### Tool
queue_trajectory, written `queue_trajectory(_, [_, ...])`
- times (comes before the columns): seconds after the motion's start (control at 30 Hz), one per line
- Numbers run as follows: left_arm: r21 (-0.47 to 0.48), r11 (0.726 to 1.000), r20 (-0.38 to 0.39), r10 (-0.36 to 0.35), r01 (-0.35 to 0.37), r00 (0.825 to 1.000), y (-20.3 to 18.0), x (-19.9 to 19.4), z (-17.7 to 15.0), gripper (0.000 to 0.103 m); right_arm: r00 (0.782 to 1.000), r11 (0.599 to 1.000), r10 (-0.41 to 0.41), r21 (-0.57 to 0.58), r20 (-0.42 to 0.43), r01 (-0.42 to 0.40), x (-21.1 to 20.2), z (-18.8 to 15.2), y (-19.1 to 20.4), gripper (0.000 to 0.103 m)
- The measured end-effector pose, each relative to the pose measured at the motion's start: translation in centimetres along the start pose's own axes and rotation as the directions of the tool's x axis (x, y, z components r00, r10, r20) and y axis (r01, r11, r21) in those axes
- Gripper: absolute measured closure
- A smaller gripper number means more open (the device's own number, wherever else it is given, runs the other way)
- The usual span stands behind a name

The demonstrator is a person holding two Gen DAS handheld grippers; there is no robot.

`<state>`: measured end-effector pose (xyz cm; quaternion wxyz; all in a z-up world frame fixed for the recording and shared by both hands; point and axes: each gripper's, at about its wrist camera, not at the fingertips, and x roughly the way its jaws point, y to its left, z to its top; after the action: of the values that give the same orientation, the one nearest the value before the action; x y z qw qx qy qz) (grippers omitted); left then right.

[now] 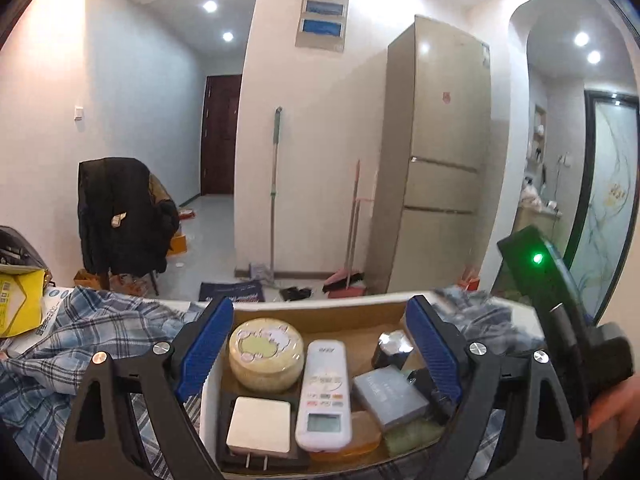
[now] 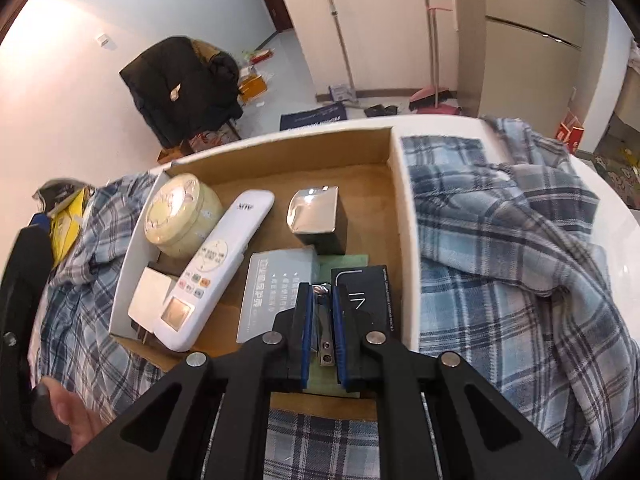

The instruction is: Organize rigid objects

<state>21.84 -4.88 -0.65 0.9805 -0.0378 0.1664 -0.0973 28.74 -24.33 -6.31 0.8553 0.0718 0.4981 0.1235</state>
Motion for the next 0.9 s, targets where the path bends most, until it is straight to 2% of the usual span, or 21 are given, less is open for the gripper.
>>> queue_trajectory(0.13, [0.001, 1.000, 0.025, -0.015, 0.015, 1.000, -0.2, -1.6, 1.5, 0.013, 0.998, 0.999, -0.038, -0.029, 0.042, 0.039, -1.7, 0.0, 0.6, 0.090])
queue_trajectory(0.27, [0.028, 0.999, 0.076, -0.017, 0.015, 0.997, -0.4, -5.2, 3.0, 0.013, 0.993, 0.998, -0.046, -0.044, 0.110, 0.051, -5.0, -0.6, 0.8, 0.090])
queue_trajectory(0.5, [0.005, 0.998, 0.193, -0.063, 0.064, 0.979, -0.9, -13.0, 4.8, 0.013, 0.958, 0.999, -0.009, -0.044, 0.287, 0.023, -12.7, -3.2, 0.8, 0.090])
queue_trajectory(0.57, [0.017, 0.997, 0.215, -0.073, 0.071, 0.974, -1.4, -15.0, 4.9, 0.013, 0.940, 0.998, 0.000, -0.058, 0.340, 0.021, -14.7, -4.4, 0.9, 0.090])
queue_trajectory(0.63, [0.047, 0.995, 0.201, -0.101, 0.093, 0.974, -1.7, -16.3, 4.9, 0.003, 0.919, 0.996, -0.006, -0.074, 0.395, 0.039, -16.4, -5.8, 1.3, 0.090])
queue_trajectory(0.67, [0.039, 0.996, 0.219, -0.087, 0.081, 0.972, -1.6, -17.2, 4.7, 0.001, 0.910, 0.996, 0.000, -0.085, 0.415, 0.039, -16.9, -6.5, 1.5, 0.090])
queue_trajectory(0.8, [0.030, 0.997, 0.292, -0.078, 0.072, 0.953, -1.7, -20.2, 4.0, 0.000, 0.875, 0.993, 0.038, -0.115, 0.483, 0.021, -19.0, -9.0, 2.0, 0.090])
queue_trajectory(0.83, [0.033, 0.997, 0.302, -0.074, 0.067, 0.951, -1.8, -20.9, 3.8, 0.000, 0.857, 0.993, 0.042, -0.115, 0.513, 0.020, -19.6, -9.6, 2.0, 0.086])
queue_trajectory(0.9, [0.035, 0.998, 0.313, -0.067, 0.059, 0.947, -1.8, -21.8, 3.6, 0.000, 0.814, 0.993, 0.032, -0.111, 0.579, 0.040, -20.7, -10.6, 2.0, 0.070])
